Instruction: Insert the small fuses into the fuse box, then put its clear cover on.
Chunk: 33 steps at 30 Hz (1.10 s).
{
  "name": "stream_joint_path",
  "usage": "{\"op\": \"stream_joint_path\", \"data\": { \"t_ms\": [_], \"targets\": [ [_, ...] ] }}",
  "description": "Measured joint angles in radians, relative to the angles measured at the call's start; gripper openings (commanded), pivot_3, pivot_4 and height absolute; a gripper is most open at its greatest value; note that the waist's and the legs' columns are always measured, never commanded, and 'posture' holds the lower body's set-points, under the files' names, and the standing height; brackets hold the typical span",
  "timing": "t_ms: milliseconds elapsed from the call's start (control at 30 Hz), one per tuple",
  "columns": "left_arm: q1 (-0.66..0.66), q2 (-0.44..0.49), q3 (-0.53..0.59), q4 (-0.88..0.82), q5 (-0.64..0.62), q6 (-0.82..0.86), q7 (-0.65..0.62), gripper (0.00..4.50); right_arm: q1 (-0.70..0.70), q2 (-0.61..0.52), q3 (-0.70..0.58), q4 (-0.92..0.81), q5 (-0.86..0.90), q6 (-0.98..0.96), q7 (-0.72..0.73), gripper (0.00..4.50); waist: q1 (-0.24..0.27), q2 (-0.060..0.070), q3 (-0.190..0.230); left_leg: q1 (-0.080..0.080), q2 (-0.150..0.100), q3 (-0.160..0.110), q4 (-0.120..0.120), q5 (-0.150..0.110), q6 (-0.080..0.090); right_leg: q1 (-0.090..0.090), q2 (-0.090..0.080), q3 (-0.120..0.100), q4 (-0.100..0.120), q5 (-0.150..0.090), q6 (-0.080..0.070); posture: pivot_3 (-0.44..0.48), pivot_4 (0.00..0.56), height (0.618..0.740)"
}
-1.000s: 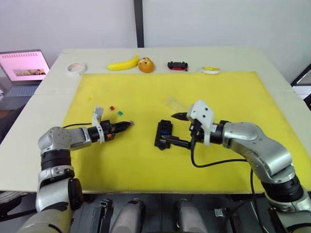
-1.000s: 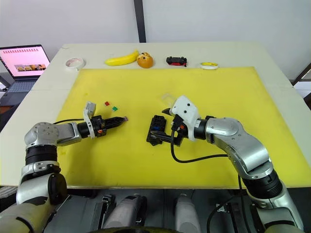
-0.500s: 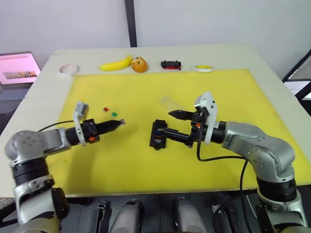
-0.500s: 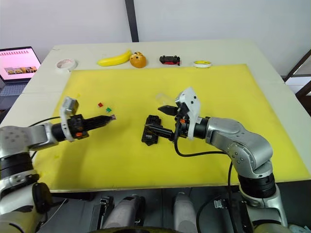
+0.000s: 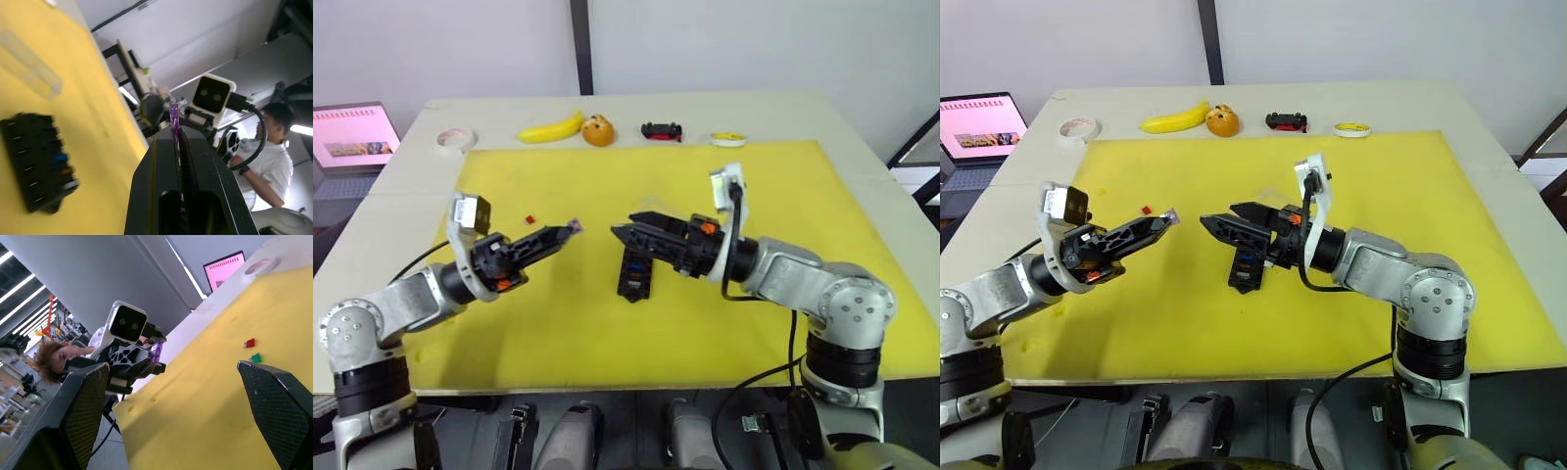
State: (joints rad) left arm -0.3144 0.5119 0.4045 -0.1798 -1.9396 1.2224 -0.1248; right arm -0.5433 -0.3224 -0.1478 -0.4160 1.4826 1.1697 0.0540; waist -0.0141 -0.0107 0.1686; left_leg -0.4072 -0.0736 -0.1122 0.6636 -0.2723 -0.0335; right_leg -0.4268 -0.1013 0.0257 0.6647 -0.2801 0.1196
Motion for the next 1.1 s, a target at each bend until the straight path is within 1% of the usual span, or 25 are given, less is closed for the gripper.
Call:
{"op": "stream_joint_path", "data": {
  "t_ms": [200,300,367,633,700,767,800,1000,1100],
  "targets": [
    [0.02,-0.039,-0.062,-0.061,-0.01,-0.119,0.041,0.06,-0.018,-0.005,0.052,0.03,0.12,-0.057,-0.125,4.5,-0.002,0.0,0.0,0.0,0.0,0.001,0.0,0.0,0.0,0.0,0.003,0.0,0.0,0.0,0.0,0.0,0.15,0.74],
    [0.027,-0.043,-0.088,-0.066,-0.01,-0.13,0.042,0.06,-0.025,-0.009,0.073,0.033,0.15,-0.079,-0.154,4.5,-0.001,0.0,0.0,0.0,0.0,0.001,0.0,0.0,0.0,0.0,0.004,-0.001,0.0,0.0,0.0,0.0,0.15,0.74],
    [0.027,-0.042,-0.097,-0.067,-0.01,-0.143,0.042,0.0,-0.028,-0.012,0.083,0.038,0.165,-0.097,-0.168,3.93,-0.001,0.0,0.0,0.0,0.0,0.001,0.0,0.0,0.0,0.0,0.004,-0.001,0.0,0.0,0.0,0.0,0.15,0.74],
    [0.026,-0.041,-0.118,-0.067,-0.011,-0.151,0.038,0.0,-0.053,-0.044,0.128,0.05,0.192,-0.134,-0.194,3.93,-0.002,0.0,0.0,0.0,0.0,0.001,0.0,0.0,0.001,0.0,0.004,-0.001,0.0,0.0,0.0,0.0,0.15,0.74],
    [0.026,-0.041,-0.119,-0.067,-0.011,-0.151,0.037,0.0,-0.053,-0.049,0.136,0.05,0.193,-0.139,-0.194,3.42,-0.002,0.0,0.0,0.0,0.0,0.001,0.0,0.0,0.001,0.0,0.004,-0.001,0.0,0.0,0.0,0.0,0.15,0.74],
    [0.026,-0.041,-0.121,-0.067,-0.011,-0.152,0.037,0.0,-0.053,-0.053,0.141,0.05,0.194,-0.147,-0.194,2.64,-0.002,0.0,0.0,0.0,0.0,0.001,0.0,0.0,0.001,0.0,0.004,-0.001,0.0,0.0,0.0,0.0,0.15,0.74],
    [0.026,-0.041,-0.122,-0.067,-0.011,-0.153,0.037,0.0,-0.053,-0.054,0.142,0.05,0.195,-0.149,-0.194,2.12,-0.002,0.0,0.0,0.0,0.0,0.001,0.0,0.0,0.001,0.0,0.004,-0.001,0.0,0.0,0.0,0.0,0.15,0.74],
    [0.026,-0.039,-0.127,-0.067,-0.011,-0.158,0.034,0.0,-0.058,-0.066,0.158,0.051,0.2,-0.155,-0.193,2.12,-0.002,0.0,0.0,0.0,0.0,0.001,0.0,0.0,0.001,0.0,0.004,-0.001,0.0,0.0,0.0,0.0,0.15,0.74],
    [0.026,-0.037,-0.129,-0.067,-0.011,-0.158,0.033,0.0,-0.058,-0.069,0.164,0.051,0.205,-0.158,-0.193,1.26,-0.001,0.0,0.0,0.0,0.0,0.001,0.0,-0.001,0.001,0.0,0.004,-0.001,0.0,0.0,0.0,0.0,0.15,0.74]
  ]
}}
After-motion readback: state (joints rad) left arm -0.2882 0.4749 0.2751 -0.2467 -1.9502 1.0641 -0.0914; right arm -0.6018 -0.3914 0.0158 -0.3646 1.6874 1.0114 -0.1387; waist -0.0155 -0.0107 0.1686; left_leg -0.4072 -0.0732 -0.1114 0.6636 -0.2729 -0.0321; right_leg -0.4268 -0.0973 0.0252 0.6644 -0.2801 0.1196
